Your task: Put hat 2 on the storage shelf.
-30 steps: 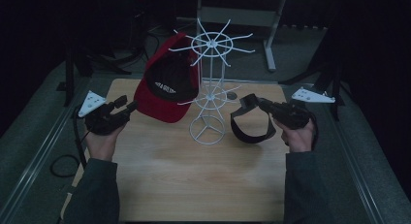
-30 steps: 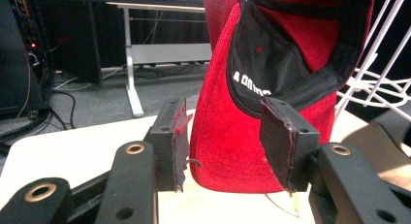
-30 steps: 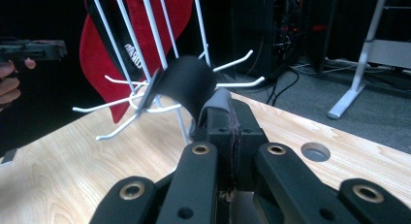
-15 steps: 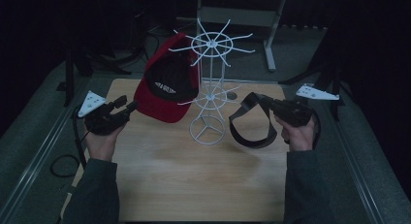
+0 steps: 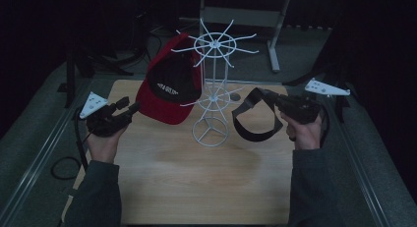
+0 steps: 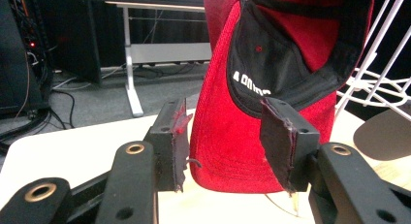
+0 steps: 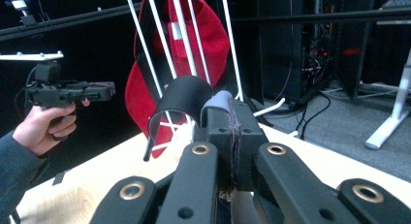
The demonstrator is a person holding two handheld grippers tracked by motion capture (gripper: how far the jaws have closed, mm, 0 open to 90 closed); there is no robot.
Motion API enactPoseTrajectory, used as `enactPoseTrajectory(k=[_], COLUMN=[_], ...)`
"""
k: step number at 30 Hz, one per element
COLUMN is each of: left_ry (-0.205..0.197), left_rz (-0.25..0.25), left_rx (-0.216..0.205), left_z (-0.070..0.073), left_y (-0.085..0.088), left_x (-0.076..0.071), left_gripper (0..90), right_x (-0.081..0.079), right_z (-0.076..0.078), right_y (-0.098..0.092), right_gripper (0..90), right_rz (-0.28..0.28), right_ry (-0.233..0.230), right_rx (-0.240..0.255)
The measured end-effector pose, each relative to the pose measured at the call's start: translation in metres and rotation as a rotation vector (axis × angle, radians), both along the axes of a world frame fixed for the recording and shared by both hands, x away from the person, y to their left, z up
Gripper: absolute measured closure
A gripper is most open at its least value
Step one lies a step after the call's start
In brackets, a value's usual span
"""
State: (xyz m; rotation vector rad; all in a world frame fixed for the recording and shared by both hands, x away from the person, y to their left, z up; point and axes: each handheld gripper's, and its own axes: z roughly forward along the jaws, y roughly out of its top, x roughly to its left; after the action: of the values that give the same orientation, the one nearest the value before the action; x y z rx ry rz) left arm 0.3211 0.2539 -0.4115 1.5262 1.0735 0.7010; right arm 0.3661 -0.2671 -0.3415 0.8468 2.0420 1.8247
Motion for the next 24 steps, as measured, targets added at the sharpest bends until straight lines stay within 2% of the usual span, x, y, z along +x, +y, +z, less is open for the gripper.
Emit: enactPoseTrajectory(k=[24], left_ry=[-0.001], left_rz=[0.001], left_rx=[-0.001], left_z=[0.000], left_y=[0.001], left_x=[0.000], left_gripper=[53.9], right_x=[-0.003], right_z=[0.045], right_y=[0.003], right_gripper=[89.2], right_rz=[0.016], right_ry=[-0.082], right_rx=[0.015])
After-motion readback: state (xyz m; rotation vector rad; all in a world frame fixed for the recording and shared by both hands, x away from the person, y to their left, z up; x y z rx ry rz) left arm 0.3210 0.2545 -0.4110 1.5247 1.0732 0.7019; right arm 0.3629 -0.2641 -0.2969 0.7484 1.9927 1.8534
